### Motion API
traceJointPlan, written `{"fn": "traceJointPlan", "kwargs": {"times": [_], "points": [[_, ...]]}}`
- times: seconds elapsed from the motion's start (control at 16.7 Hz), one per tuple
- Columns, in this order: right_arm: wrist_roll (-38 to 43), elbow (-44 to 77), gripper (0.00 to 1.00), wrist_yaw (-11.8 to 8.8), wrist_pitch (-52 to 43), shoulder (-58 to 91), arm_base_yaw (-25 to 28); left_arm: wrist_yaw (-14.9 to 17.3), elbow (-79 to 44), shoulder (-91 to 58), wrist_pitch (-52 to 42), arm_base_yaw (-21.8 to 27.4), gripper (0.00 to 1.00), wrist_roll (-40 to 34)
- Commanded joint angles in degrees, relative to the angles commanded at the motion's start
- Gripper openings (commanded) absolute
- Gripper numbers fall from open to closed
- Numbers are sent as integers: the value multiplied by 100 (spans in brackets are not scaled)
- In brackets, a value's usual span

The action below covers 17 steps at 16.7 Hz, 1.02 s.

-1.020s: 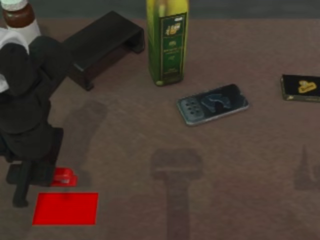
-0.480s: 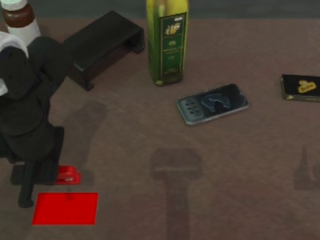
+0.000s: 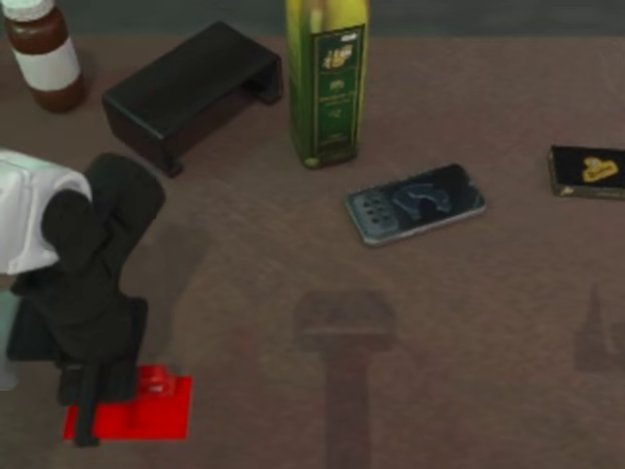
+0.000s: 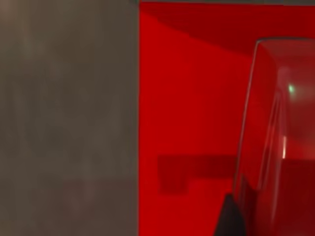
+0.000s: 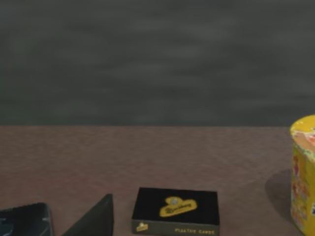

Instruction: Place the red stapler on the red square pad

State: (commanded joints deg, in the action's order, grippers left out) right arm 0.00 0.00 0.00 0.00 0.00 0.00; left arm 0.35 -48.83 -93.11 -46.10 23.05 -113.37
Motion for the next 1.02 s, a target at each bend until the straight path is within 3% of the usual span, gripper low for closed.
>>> {"fn": "traceJointPlan", "kwargs": {"times": [0.42, 1.02], "points": [[0, 0, 100, 0, 0, 0, 0, -2, 309, -168, 429, 2, 0, -3], [0, 0, 100, 0, 0, 0, 0, -2, 309, -168, 429, 2, 75, -3]]}}
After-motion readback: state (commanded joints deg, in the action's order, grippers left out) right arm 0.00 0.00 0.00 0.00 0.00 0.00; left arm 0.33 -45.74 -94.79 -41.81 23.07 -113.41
